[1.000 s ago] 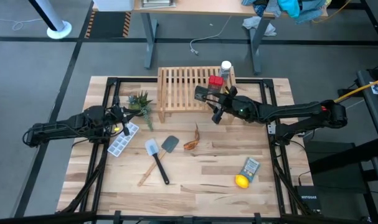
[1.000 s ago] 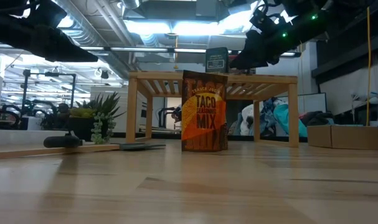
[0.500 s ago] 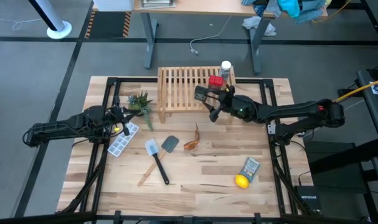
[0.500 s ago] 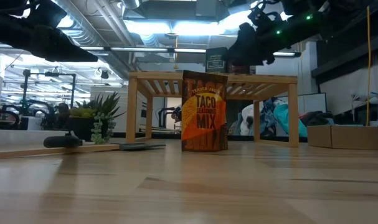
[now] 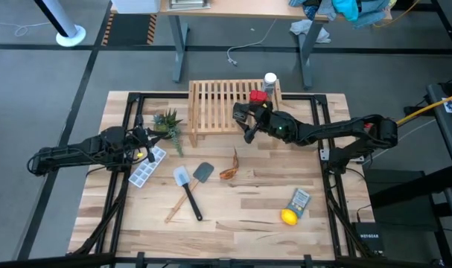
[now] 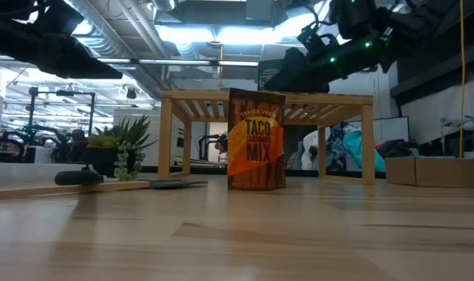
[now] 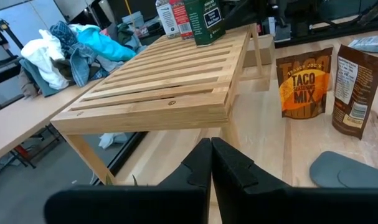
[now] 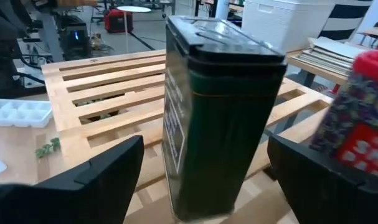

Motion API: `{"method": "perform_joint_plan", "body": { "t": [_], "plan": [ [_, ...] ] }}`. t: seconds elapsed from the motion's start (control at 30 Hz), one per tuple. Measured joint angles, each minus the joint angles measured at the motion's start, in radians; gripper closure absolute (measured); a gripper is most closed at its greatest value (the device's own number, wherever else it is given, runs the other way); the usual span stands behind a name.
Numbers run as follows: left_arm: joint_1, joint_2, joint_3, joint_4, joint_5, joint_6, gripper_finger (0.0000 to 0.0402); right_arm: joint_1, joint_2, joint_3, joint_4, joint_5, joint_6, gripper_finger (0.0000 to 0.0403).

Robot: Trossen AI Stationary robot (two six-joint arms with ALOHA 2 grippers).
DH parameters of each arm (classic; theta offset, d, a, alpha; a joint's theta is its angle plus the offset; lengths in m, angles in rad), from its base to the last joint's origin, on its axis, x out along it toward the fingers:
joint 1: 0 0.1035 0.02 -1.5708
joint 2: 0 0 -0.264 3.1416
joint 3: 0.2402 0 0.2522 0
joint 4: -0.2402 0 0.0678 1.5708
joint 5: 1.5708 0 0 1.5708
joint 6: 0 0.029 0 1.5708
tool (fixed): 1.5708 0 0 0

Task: Shelf spices
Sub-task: Remove the black seasoning can from the shelf

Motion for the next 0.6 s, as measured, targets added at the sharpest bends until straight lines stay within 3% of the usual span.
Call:
{"method": "perform_joint_plan", "body": {
  "t": [0.23,0.6],
  "plan": [
    [0.000,0.000,0.000,-0.003,0.000,0.000,0.0397,-0.009,0.016,-0.001,0.018,-0.017,0.000,0.0093],
    [0.000,0.000,0.000,-0.003,0.000,-0.004,0.0397,-0.008,0.016,-0.001,0.098,-0.018,-0.003,0.0253]
  ]
}}
